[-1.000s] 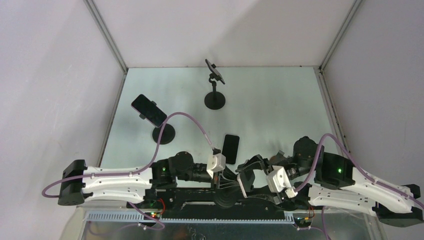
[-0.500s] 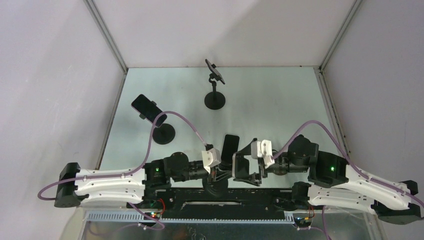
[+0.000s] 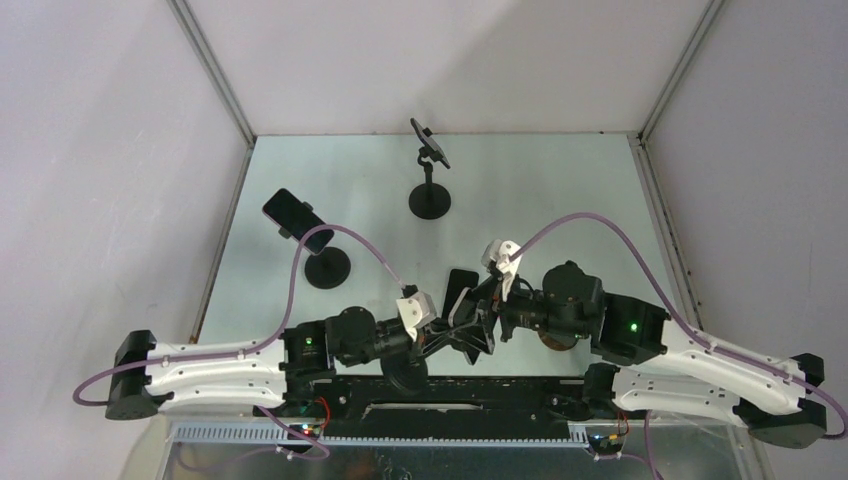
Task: Remove the phone from the phone stand
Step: Adjust the phone stand with the phone.
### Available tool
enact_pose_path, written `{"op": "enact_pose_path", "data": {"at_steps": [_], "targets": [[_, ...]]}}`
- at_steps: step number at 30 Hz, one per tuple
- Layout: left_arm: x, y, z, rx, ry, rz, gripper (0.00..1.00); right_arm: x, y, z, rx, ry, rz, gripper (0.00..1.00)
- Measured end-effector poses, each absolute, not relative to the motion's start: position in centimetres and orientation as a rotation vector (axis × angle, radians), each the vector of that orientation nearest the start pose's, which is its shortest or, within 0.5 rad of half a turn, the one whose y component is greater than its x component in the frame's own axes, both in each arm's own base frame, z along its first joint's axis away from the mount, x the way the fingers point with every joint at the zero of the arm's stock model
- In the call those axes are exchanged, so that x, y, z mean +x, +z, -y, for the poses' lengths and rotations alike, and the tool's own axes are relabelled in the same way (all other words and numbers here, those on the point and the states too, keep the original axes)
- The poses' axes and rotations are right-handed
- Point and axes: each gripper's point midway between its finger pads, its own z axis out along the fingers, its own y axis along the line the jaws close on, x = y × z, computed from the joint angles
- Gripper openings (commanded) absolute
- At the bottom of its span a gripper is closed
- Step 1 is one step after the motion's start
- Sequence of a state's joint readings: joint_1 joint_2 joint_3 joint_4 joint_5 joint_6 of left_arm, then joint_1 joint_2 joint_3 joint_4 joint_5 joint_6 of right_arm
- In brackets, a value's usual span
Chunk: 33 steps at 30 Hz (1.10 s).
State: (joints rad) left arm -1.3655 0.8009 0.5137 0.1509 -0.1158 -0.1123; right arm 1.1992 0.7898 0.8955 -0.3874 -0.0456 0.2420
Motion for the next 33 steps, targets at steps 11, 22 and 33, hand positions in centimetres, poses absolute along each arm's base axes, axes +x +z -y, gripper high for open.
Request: {"op": "enact_pose_path", "data": {"at_steps": [11, 22, 33], "targets": [[8.5, 20.6, 30.8, 0.937, -0.980, -1.530, 0.00, 10.1, 26.7, -29.5, -0.806, 1.134, -1.868, 0.00], [7.1, 21.9, 31.2, 0.983, -1.067, -1.452, 0.54, 8.8, 26.4, -29.3, -0.992, 1.103, -1.711, 0.00], [4.6, 22.6, 31.8, 1.090, -1.184, -1.366, 0.59, 4.8, 26.7, -29.7, -1.362, 1.148, -1.397, 0.00]]}}
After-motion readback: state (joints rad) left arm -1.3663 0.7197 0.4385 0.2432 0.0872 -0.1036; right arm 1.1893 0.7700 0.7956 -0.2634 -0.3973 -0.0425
